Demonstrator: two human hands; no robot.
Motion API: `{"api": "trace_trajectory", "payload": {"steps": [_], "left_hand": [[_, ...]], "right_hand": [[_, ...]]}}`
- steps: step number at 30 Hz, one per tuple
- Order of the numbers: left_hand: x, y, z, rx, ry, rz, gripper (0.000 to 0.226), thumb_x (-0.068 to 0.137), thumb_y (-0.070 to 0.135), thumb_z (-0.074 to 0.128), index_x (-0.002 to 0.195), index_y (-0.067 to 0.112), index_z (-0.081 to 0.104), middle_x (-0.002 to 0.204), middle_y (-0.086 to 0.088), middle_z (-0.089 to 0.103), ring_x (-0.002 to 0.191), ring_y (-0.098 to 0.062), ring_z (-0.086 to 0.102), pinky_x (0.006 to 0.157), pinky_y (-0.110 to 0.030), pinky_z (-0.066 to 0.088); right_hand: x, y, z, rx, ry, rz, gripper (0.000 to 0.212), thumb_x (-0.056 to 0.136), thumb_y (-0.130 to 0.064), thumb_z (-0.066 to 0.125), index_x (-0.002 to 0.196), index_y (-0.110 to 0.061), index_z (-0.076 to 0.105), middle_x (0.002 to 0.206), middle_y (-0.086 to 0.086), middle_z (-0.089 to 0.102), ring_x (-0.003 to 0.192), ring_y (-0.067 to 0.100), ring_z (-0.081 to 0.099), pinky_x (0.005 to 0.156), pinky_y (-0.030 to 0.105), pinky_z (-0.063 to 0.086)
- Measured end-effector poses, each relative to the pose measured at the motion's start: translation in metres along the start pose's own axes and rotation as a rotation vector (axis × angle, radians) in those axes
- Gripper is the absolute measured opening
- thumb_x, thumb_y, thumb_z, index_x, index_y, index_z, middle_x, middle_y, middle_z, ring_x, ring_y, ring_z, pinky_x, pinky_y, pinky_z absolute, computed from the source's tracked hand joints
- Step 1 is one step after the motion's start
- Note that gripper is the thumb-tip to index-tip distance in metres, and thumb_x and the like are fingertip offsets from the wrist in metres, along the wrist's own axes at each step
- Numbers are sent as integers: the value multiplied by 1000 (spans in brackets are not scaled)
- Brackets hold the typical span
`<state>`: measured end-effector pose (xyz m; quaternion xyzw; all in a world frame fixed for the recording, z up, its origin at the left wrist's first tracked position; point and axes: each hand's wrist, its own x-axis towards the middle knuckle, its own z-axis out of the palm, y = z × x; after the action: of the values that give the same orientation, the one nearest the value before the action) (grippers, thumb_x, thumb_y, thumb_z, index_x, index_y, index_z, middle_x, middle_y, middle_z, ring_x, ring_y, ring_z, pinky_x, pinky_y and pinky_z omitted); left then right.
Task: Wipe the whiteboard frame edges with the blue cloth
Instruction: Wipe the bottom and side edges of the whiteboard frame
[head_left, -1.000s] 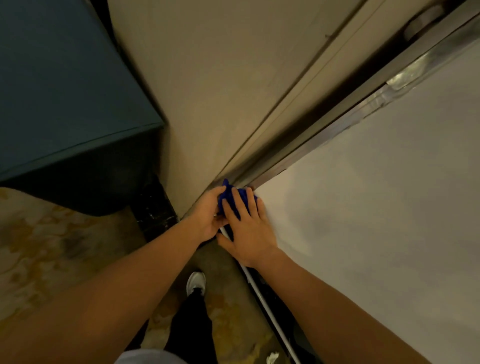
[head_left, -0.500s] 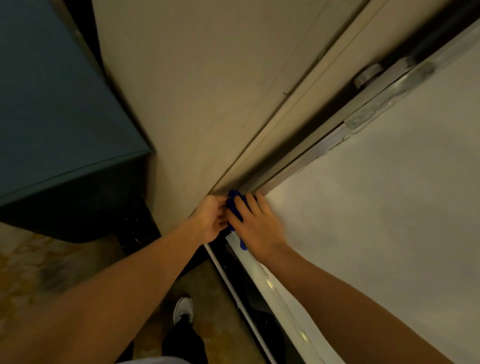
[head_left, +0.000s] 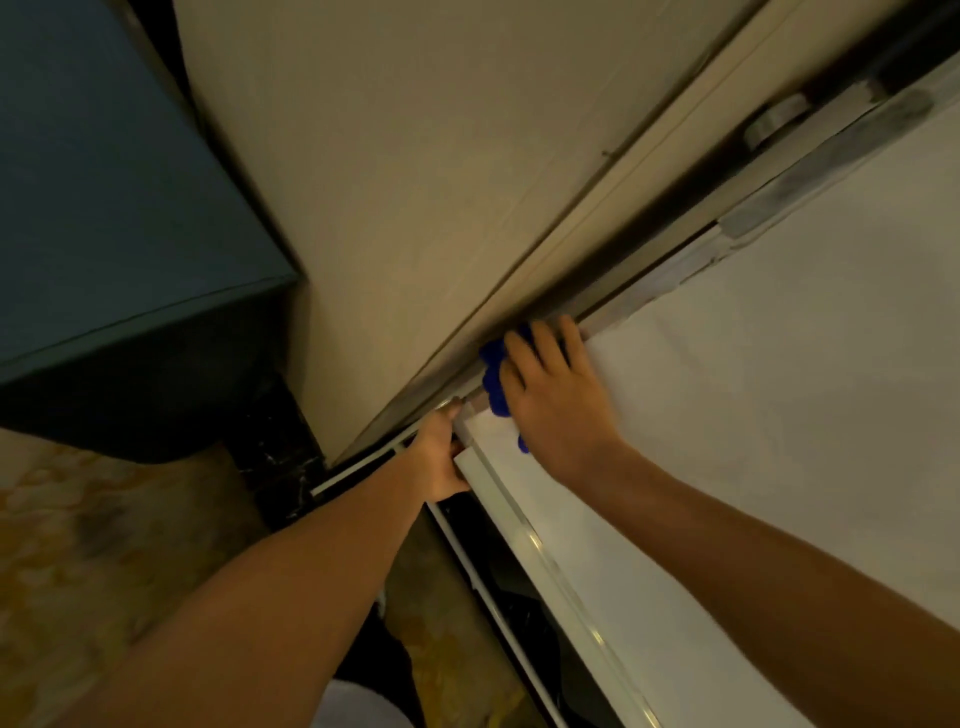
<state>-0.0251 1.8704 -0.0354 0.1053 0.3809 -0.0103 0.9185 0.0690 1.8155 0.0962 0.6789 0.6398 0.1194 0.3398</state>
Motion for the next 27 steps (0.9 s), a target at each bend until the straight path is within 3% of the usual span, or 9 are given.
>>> {"api": "trace_trajectory", "payload": {"steps": [3,5,7,11,16,19,22,27], "left_hand": [[5,0,-9,-15,-17,-46,54,92,62,39,115,21,66,99,-8,77,86,-27,73,66,-39,58],[9,1,-14,-36,-24,-67,66,88,72,27,107,23,67,90,-6,78,83,-27,74,65,-39,59],[9,4,-16,-36,-21,-58,72,86,76,24,109,23,67,95,-7,78,84,-29,75,65,-42,60],[4,6,-17,3,32,-42,72,82,77,34,118,22,64,120,-13,67,105,-35,67,76,-51,58],[1,3,-21,46,72,-45,79,76,81,40,126,22,58,122,-15,64,107,-37,64,79,-52,57],[-1,6,-11,135,88,-9,76,79,79,41,129,24,56,121,-11,65,106,-33,64,77,-45,58],[-7,14,10,312,180,35,76,87,75,31,141,24,44,142,-9,52,123,-32,52,88,-42,50],[-20,34,35,637,160,345,66,97,59,28,144,15,41,152,-10,41,139,-27,39,115,-37,31]], "right_hand": [[5,-49,29,-24,-135,-156,76,93,-40,50,155,-18,12,164,12,8,148,41,-5,113,61,-16],[14,-66,42,-57,-193,-157,72,98,-53,33,155,-21,4,165,8,2,147,41,-14,110,62,-23],[18,-62,43,-101,-167,-148,70,98,-55,27,155,-22,4,165,6,3,147,40,-16,106,61,-29],[7,-22,28,-186,-137,-110,76,93,-48,45,155,-25,8,165,7,2,147,42,-14,107,64,-25],[-9,1,19,-135,-79,41,95,79,-55,60,154,-29,9,164,5,-4,142,44,-26,109,67,-20],[-5,-23,22,-119,-115,61,83,87,-46,54,155,-30,9,165,4,-5,142,44,-27,107,67,-23],[-6,-33,20,-109,-148,68,74,93,-45,46,155,-29,9,165,4,-8,144,42,-24,106,65,-26],[-30,32,-9,-147,-38,184,100,78,-67,59,155,-24,11,161,10,-20,142,43,-27,109,65,-22]]}}
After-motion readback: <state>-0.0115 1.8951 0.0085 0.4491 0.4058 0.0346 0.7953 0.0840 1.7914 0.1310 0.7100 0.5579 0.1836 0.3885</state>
